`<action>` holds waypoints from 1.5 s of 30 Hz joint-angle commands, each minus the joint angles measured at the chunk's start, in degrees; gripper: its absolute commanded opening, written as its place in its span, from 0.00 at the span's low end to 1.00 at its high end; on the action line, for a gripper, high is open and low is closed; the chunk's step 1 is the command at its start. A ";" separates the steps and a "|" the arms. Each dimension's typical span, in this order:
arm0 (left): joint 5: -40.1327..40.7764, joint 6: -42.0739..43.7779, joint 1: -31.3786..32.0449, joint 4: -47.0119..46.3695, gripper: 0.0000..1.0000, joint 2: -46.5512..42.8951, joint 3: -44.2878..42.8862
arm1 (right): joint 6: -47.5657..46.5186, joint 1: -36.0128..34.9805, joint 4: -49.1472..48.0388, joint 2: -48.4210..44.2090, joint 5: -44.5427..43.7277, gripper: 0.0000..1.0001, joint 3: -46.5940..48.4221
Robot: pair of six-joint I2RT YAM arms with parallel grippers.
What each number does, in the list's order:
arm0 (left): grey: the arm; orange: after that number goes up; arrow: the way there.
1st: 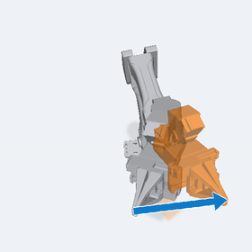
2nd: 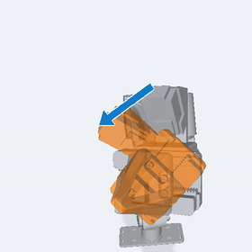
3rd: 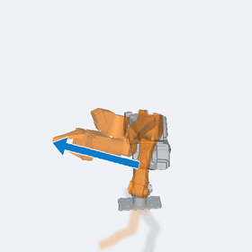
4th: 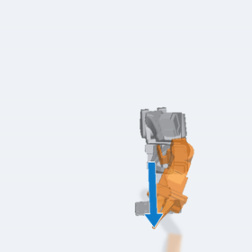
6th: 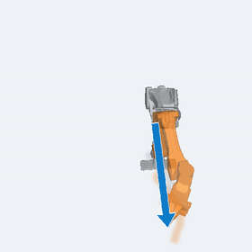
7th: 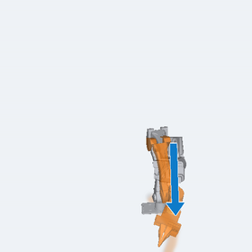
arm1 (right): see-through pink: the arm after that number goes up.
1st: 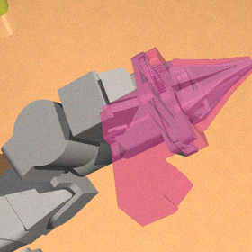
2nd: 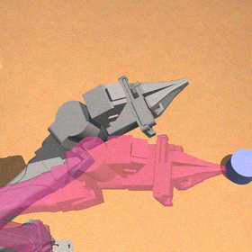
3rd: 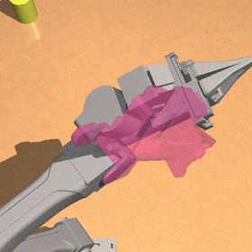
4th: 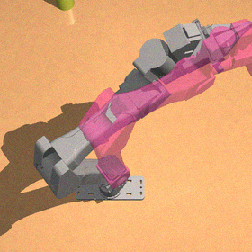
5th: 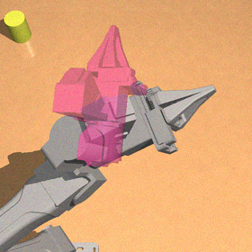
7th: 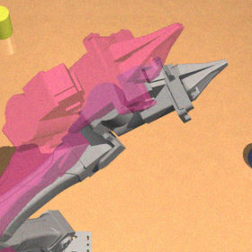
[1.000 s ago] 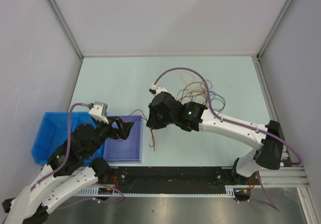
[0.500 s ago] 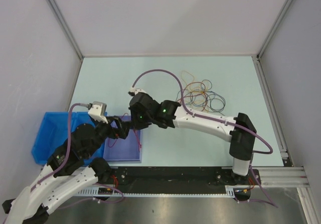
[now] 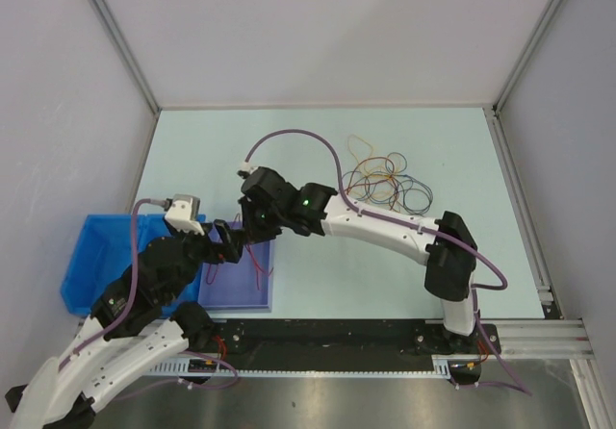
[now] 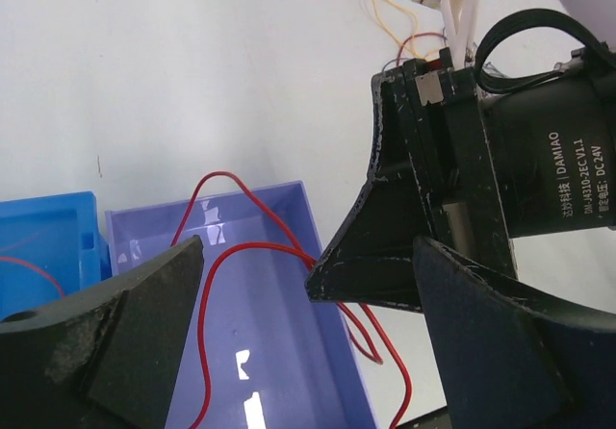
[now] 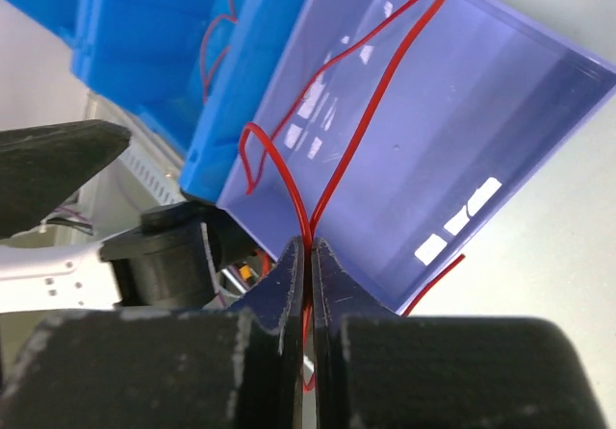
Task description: Untangle the cables
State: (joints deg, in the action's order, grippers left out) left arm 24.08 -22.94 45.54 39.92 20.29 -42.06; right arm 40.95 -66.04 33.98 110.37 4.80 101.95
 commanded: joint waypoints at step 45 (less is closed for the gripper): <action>24.62 -11.51 -2.47 3.32 1.00 -10.27 -1.00 | 6.60 0.30 -10.95 9.95 2.77 0.00 -8.17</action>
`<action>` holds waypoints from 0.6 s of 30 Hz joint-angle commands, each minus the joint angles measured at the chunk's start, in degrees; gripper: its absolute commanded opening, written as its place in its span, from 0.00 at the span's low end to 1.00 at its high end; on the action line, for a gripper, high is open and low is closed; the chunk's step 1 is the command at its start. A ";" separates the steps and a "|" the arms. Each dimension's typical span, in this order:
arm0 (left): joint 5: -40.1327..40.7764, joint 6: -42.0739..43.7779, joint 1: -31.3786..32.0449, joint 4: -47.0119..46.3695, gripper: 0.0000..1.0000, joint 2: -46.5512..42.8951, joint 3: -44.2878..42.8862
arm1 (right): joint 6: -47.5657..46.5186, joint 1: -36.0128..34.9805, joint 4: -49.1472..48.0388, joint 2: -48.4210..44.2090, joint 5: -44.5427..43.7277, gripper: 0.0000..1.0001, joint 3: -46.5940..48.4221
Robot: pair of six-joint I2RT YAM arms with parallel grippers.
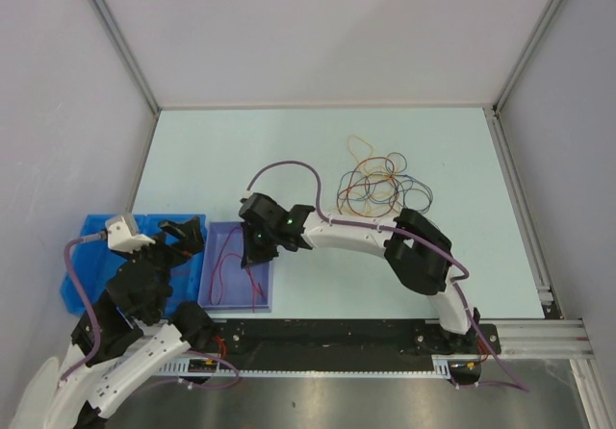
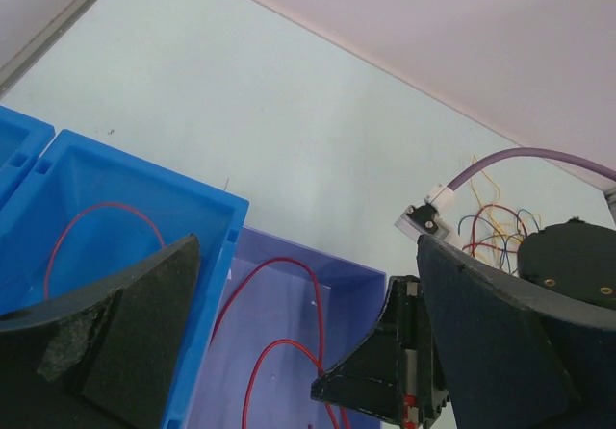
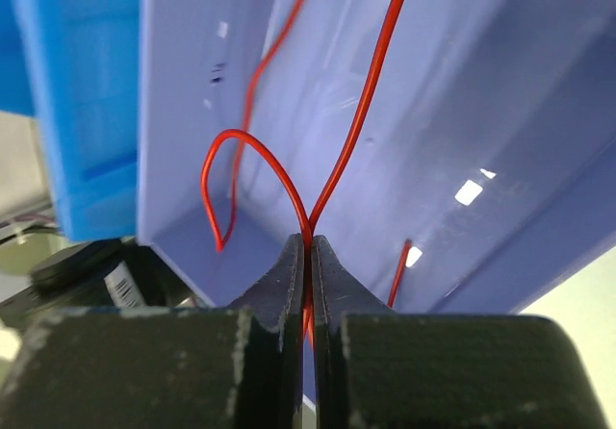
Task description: Untangle the cables
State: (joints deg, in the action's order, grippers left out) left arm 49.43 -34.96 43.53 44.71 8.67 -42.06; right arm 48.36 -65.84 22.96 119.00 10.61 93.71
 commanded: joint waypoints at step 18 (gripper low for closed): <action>-1.97 1.03 -0.37 -1.91 1.00 2.15 -0.83 | -1.34 3.36 1.30 2.46 -6.39 0.00 4.65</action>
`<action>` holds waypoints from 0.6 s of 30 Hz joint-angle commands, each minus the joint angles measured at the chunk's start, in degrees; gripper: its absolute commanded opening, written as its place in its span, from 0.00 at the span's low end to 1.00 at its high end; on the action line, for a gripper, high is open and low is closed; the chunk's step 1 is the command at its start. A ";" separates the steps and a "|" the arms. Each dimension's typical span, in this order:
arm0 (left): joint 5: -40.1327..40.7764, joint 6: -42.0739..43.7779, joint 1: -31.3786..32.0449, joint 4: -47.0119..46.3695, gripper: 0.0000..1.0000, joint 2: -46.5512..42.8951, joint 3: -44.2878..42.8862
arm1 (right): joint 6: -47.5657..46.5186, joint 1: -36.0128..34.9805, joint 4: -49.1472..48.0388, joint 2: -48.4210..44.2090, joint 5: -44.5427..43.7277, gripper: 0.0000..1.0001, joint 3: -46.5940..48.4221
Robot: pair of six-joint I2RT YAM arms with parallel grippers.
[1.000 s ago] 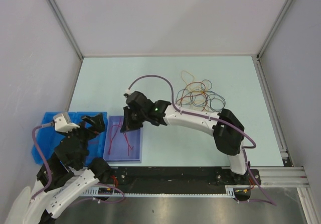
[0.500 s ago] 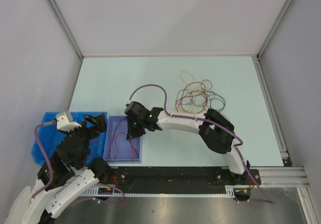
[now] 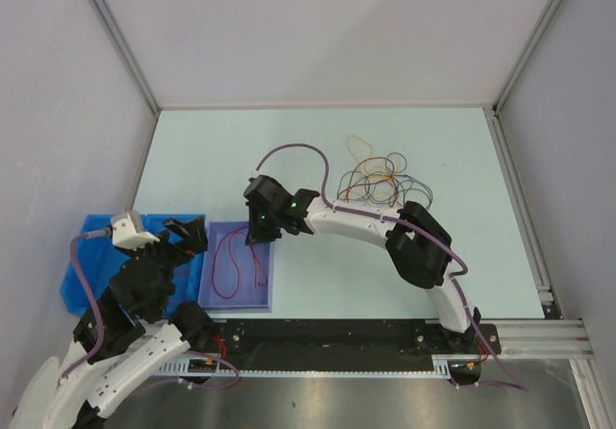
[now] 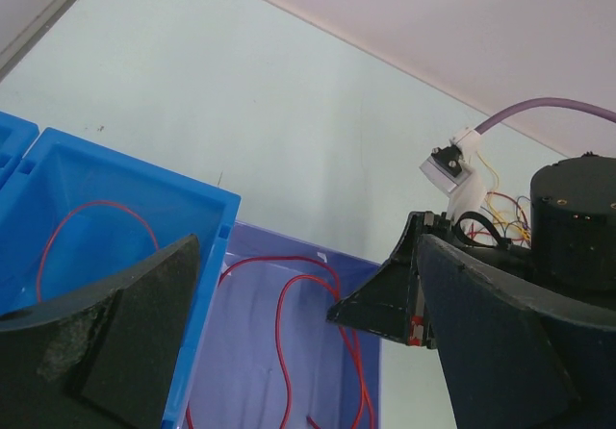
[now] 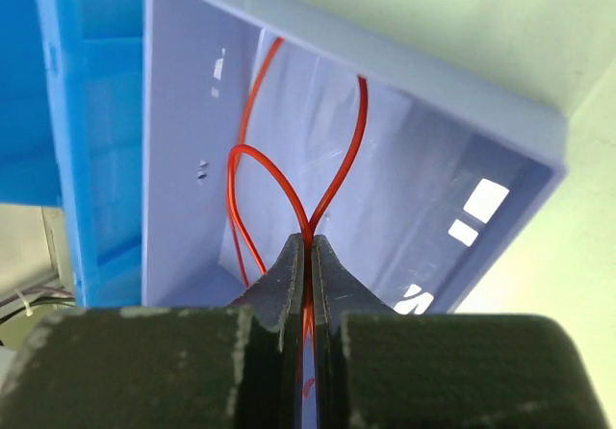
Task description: Untangle the cables
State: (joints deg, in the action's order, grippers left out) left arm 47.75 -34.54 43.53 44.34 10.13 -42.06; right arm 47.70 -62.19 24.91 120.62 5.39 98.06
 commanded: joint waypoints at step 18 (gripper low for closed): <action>-1.60 1.15 -0.46 -1.97 1.00 0.50 -0.83 | -2.52 -4.69 10.32 -0.38 -6.87 0.14 2.39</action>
State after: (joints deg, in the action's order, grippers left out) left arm 47.13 -34.48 43.53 44.23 10.13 -42.06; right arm 47.16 -66.94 30.59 121.10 2.87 95.88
